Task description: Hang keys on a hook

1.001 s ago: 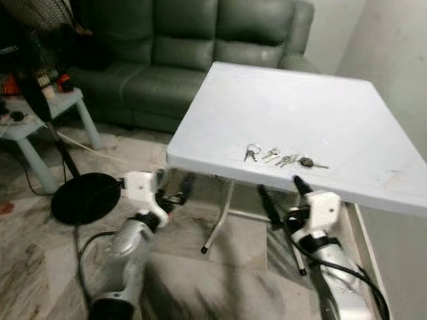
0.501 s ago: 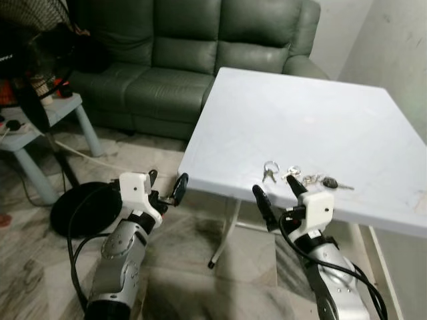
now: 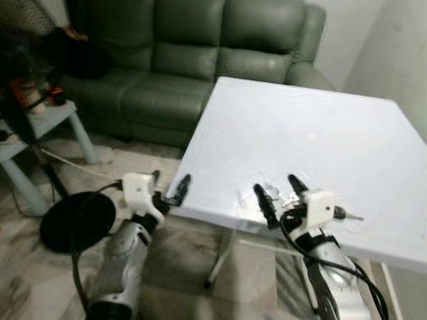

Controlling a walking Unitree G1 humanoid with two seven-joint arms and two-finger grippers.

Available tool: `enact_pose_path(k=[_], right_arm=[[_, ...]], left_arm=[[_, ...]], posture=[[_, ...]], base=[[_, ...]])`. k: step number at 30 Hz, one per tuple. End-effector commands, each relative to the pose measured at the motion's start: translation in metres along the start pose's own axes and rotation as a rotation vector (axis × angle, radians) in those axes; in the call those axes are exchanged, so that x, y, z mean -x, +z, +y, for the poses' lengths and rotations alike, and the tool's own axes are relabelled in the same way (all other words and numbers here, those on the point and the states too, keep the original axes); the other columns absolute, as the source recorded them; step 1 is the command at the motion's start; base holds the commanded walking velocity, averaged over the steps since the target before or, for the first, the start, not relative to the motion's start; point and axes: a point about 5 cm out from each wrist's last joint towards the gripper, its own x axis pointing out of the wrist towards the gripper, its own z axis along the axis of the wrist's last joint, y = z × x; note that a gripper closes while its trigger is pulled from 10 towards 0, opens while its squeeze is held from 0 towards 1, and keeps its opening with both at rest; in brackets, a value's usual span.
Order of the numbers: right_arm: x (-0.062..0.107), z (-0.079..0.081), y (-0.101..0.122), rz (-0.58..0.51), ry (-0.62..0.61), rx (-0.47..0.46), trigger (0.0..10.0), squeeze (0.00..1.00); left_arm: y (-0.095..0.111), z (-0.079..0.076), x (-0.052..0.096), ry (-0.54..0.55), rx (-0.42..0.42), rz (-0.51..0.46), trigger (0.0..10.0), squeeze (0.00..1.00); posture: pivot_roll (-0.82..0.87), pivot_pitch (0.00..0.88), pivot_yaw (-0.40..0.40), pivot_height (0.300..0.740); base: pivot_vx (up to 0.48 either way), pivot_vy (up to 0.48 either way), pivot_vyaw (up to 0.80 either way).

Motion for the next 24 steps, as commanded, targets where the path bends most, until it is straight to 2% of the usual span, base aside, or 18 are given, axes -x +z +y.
enact_pose_path(k=[1,11,24], right_arm=[[0.002,-0.01,0.0,0.019,-0.038,0.013,10.0,0.0],[-0.004,-0.021,-0.003,0.07,-0.125,0.072,10.0,0.0],[-0.017,-0.046,0.005,0.086,-0.044,0.2,10.0,0.0]], left_arm=[[0.0,-0.011,-0.005,-0.033,0.002,0.002,10.0,0.0],[-0.002,-0.021,-0.008,-0.083,-0.021,0.023,10.0,0.0],[-0.006,-0.052,-0.007,-0.245,-0.042,0.032,10.0,0.0]], posture=[[0.06,0.0,-0.052,0.74],[0.06,0.0,-0.063,0.74],[0.06,0.0,-0.077,0.74]], base=[[0.0,0.0,0.0],[0.0,0.0,0.0],[0.0,0.0,0.0]])
